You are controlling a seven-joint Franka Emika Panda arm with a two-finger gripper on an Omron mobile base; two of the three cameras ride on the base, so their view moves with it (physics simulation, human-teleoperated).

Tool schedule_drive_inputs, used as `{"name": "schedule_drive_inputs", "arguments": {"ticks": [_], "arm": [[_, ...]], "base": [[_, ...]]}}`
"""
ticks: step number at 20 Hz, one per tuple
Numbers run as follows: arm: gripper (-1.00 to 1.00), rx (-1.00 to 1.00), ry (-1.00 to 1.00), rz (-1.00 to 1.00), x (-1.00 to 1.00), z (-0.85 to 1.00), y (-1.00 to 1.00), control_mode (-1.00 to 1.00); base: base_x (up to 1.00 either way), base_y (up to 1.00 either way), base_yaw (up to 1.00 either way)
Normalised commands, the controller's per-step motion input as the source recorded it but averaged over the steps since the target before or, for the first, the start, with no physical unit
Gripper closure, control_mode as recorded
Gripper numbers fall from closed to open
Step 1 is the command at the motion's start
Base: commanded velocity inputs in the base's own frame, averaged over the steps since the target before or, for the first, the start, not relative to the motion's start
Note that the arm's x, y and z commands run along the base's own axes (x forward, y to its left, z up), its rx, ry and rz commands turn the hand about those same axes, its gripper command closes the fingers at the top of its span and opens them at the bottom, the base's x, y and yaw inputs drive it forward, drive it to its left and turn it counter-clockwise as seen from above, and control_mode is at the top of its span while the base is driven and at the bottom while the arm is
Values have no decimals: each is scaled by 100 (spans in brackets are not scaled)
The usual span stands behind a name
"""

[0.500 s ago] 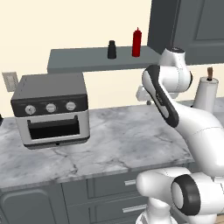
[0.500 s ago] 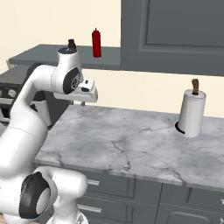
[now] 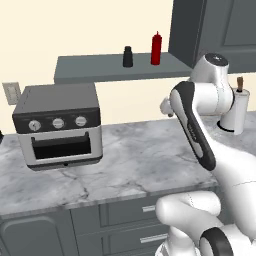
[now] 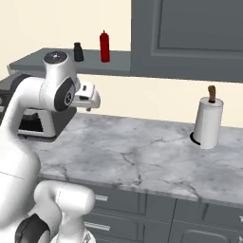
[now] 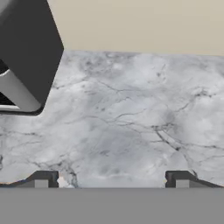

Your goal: Move the shaker and ketchup from the cabinet to the dining counter.

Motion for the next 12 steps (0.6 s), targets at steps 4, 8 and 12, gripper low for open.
{"name": "schedule_drive_inputs", "arguments": {"ticks": [4, 8, 12], "arm": [[-100, -2, -39, 0, -42, 65, 27, -100], [-100, -2, -29, 0, -32, 80, 37, -100], [-100, -1, -13, 0, -8, 89, 42, -100]], "base": [[0, 0, 0], [0, 0, 0], [0, 0, 0]]}}
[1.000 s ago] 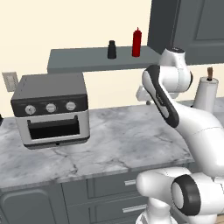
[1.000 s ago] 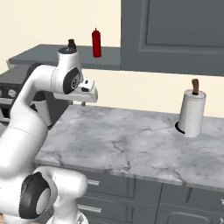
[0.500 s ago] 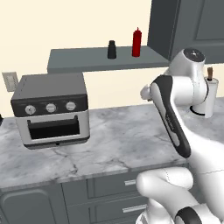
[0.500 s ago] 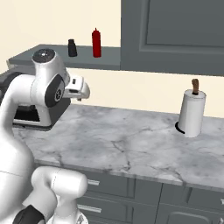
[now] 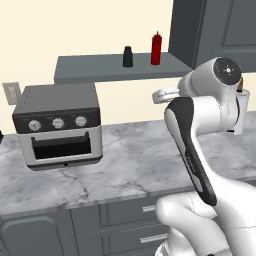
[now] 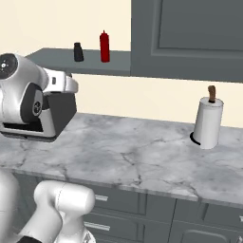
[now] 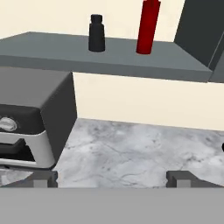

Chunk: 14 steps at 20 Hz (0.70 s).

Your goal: Move the shaker and ketchup from the cabinet to the dining counter.

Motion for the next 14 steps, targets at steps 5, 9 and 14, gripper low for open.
{"name": "schedule_drive_inputs", "arguments": {"ticks": [5, 9, 14], "arm": [[-100, 0, -2, 0, 0, 87, 35, -100], [-100, 0, -5, 0, 5, 71, 31, -100], [-100, 0, -8, 0, 32, 39, 22, -100]], "base": [[0, 0, 0], [0, 0, 0], [0, 0, 0]]}}
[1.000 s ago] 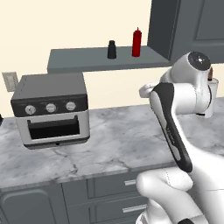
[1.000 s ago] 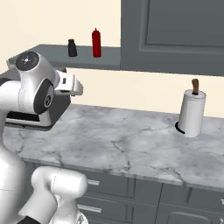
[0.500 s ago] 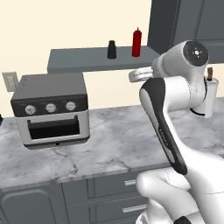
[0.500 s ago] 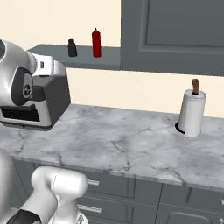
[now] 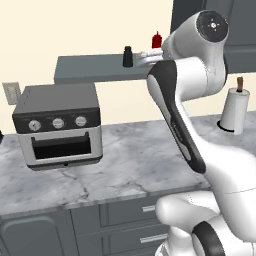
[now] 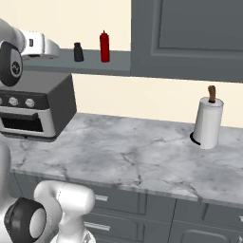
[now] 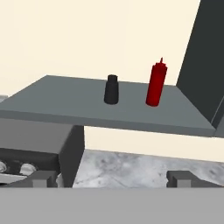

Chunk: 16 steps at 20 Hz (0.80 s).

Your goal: Move the shaker and ketchup from the cabinet to the dining counter.

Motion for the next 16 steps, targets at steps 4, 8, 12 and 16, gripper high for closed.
{"name": "schedule_drive_inputs", "arguments": {"ticks": [4, 8, 12, 16], "arm": [[-100, 0, -3, 0, 60, 1, 11, -100], [-100, 0, 0, -2, 73, 0, 3, -100], [-100, 0, 3, -4, 67, 0, 0, -100], [-100, 0, 7, -5, 67, -3, 1, -100]], "base": [[0, 0, 0], [0, 0, 0], [0, 0, 0], [0, 0, 0]]}}
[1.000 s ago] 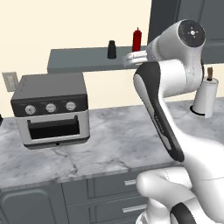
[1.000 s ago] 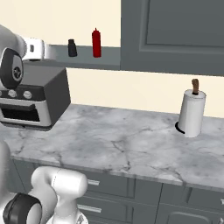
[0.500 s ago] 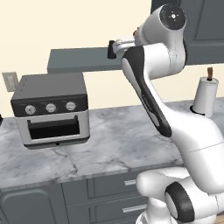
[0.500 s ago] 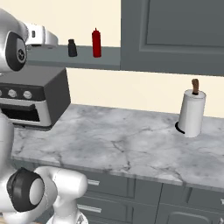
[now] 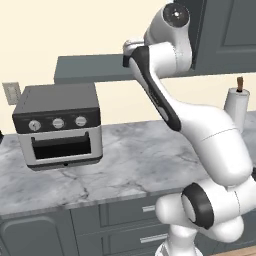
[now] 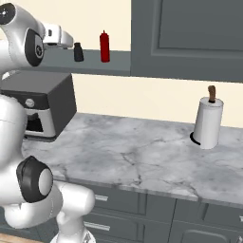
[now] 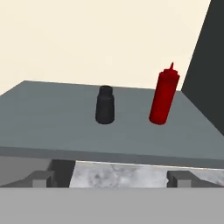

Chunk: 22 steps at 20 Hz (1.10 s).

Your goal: Move the shaker and ketchup from the cabinet to the dining counter.

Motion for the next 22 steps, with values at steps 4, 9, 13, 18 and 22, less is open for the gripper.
{"name": "schedule_drive_inputs", "arguments": {"ticks": [4, 9, 13, 18, 22], "arm": [[-100, 0, 9, -3, 64, -3, 0, -100], [-100, 0, 9, -1, 59, -7, 6, -100], [-100, 0, 4, 0, 56, -22, 18, -100], [-100, 0, 0, 0, 57, -22, 11, -100], [-100, -3, 0, -2, 47, -18, 2, -100]], "base": [[0, 0, 0], [0, 0, 0], [0, 0, 0], [0, 0, 0], [0, 0, 0]]}}
